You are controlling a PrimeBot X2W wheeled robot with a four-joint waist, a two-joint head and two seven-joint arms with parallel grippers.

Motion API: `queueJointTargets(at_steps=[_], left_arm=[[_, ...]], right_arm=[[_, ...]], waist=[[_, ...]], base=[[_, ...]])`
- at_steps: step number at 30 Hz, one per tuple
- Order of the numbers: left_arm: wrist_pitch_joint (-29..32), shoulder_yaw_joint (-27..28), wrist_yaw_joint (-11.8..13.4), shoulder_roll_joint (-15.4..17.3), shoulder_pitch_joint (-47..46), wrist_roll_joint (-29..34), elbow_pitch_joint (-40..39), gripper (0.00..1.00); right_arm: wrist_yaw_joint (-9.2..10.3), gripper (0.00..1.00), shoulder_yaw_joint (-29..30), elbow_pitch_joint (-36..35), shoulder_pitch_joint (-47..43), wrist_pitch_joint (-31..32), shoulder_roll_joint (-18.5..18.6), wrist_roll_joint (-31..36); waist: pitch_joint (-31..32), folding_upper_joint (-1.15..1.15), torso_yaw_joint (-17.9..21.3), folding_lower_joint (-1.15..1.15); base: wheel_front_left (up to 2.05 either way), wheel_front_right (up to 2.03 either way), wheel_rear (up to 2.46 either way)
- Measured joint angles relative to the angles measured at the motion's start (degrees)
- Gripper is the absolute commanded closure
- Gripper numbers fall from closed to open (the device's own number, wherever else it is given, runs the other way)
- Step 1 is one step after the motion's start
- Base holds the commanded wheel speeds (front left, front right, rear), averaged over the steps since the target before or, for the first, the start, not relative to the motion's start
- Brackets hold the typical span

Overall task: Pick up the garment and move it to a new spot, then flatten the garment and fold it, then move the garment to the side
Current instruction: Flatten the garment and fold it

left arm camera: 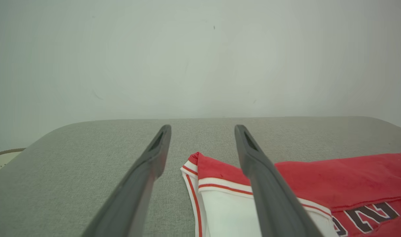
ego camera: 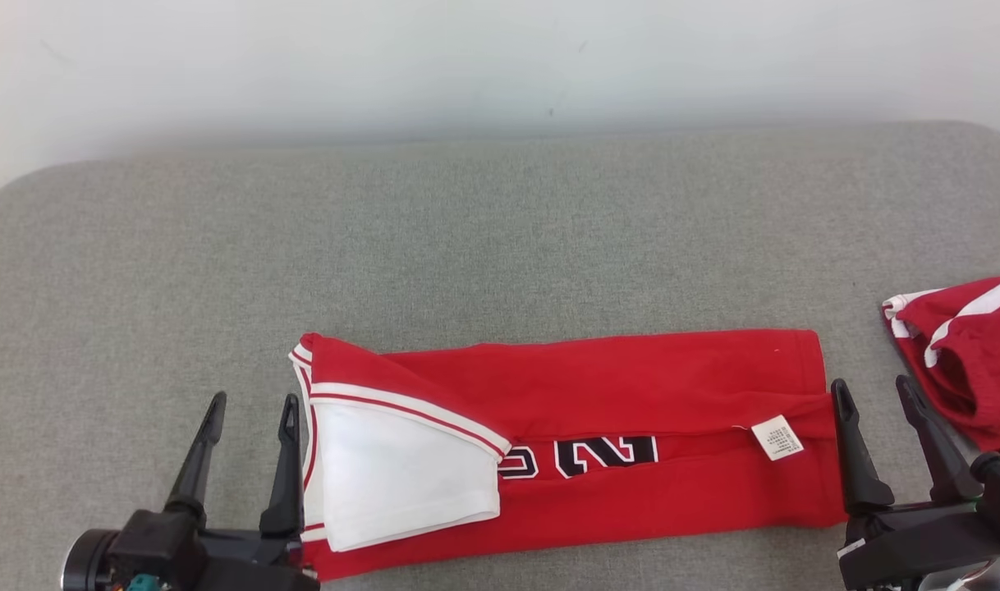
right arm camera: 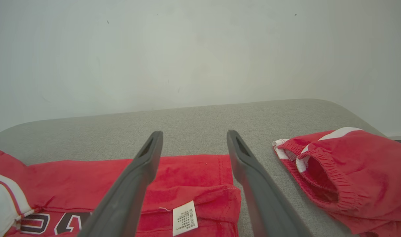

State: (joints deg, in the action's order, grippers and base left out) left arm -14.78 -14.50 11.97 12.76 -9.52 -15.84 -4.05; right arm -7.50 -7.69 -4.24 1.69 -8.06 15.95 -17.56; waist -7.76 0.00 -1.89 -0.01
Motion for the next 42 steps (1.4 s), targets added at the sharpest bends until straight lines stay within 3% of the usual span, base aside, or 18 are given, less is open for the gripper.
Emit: queueJointTargets(at_steps=[23,26,34,42], left_arm=[[-0.14,3.83,-3.88,-2.36,0.64,2.83,1.23,0.00],[-0.13,4.24,-4.16,-2.70,0.18,3.47,1.19,0.00],[-0.14,3.68,-5.27,-4.34,-2.01,4.74,1.90,0.00],[-0.14,3.83,-5.91,-5.19,-3.68,5.53,2.40,0.00]], right_arm=[[0.00,0.00,0.71,0.55,0.48,1.59,-0.56,0.27],[0.00,0.00,1.54,3.14,1.42,2.11,-0.30,-0.42],[0.00,0.00,1.96,17.92,8.40,-0.30,1.80,-3.98],[0.00,0.00,-2.20,26.47,13.44,-0.31,3.15,-7.98]], waist=[[0.23,0.01,-0.83,0.01],[-0.22,0.01,-0.90,0.01],[-3.38,0.01,-1.27,0.02],[-6.18,0.01,-1.50,0.02]], base=[[0.00,0.00,0.00],[0.00,0.00,0.00],[0.00,0.00,0.00],[0.00,0.00,0.00]])
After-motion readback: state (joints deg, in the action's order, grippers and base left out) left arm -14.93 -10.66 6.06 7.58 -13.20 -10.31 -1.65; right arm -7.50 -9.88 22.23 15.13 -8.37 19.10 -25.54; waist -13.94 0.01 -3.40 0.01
